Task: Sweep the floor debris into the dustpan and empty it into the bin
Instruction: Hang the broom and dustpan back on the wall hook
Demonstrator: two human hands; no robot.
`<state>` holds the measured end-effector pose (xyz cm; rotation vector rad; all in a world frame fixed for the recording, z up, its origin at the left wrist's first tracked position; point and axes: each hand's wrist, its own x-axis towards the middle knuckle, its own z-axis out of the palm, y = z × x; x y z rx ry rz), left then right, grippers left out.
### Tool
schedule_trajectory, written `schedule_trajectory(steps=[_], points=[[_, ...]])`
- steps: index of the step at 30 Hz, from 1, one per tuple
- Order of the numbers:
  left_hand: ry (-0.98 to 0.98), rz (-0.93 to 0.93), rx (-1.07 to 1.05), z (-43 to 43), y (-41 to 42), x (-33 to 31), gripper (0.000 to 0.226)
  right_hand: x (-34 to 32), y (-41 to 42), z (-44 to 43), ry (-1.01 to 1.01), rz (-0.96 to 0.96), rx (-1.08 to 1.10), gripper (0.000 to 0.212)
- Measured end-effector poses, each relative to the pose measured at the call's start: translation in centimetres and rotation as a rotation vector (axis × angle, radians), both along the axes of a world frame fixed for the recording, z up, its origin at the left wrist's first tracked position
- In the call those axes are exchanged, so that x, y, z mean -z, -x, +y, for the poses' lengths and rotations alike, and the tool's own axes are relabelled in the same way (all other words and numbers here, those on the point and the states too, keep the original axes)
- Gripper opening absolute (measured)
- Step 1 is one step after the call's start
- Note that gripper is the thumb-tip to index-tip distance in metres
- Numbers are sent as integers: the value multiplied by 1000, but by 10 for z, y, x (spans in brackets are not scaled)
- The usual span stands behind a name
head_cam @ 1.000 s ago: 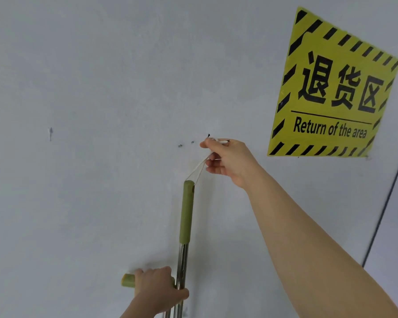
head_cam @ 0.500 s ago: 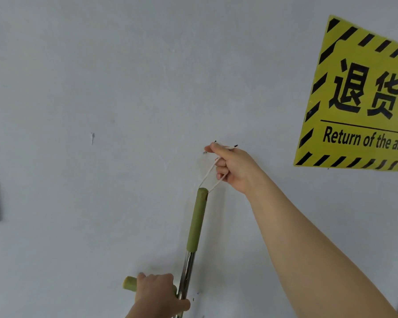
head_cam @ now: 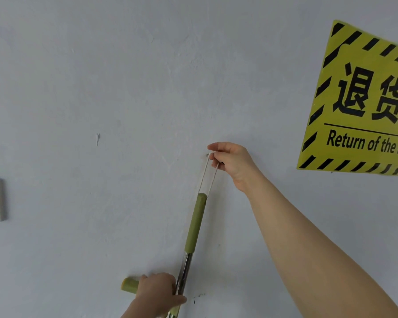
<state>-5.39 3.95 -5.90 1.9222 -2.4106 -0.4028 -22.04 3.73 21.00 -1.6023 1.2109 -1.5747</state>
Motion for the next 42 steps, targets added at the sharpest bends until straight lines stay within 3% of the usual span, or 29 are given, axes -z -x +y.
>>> schedule_trajectory(steps=[5,11,13,20,28,33,42], points=[[79,143,-7,5,8,-15,32,2,-6,-9,61,87,43,36],[308,949,50,-6,28,-96,34,5,-8,-17,76,106,34,36],[384,1070,51,-13,36,-132,29,5,-6,-18,76,121,46,35],[532,1097,-22,-33,53,-195,19,-4,5,-19,128,188,105,30],[644,1027,-200,-42,50,-205,37,-5,8,-26,209,318,358,5],[638,1014,-228,-41,46,-204,38,3,0,-29,246,391,456,8],[591,990,-197,-41,47,-203,37,11,0,-21,68,159,420,22]])
